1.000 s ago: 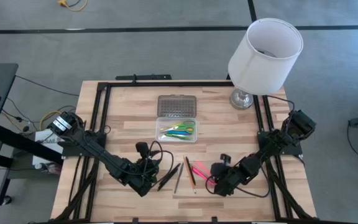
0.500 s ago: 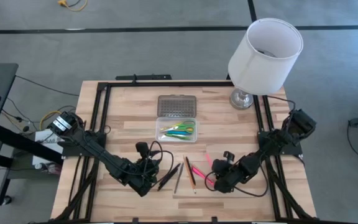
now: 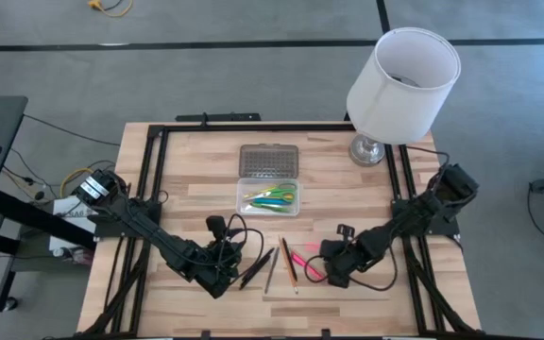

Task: Pick & place school supplies into a supply box
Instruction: Put the pink pencil into the black supply box

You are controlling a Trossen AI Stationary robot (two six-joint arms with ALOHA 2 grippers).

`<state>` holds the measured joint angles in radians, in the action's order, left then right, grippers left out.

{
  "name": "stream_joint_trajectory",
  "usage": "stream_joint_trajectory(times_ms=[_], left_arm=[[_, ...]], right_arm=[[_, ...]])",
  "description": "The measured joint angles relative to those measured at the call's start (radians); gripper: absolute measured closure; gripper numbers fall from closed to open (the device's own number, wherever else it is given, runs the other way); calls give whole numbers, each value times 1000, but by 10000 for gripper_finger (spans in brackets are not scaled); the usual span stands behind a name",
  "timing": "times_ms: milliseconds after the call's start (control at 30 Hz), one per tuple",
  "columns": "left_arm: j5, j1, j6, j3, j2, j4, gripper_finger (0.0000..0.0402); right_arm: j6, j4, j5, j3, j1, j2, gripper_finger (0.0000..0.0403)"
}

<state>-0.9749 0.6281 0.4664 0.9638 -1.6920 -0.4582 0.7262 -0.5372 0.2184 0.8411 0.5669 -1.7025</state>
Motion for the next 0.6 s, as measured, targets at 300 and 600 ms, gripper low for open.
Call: stream_joint_trajectory(times_ms=[300,600], left_arm=[[22,0,0,0,0,-2,210],[24,0,0,0,0,-2,210]], right_arm=[[-52,-46,-107,25,-59,-1,365],[-55,-53,-177,27,-113,0,366]])
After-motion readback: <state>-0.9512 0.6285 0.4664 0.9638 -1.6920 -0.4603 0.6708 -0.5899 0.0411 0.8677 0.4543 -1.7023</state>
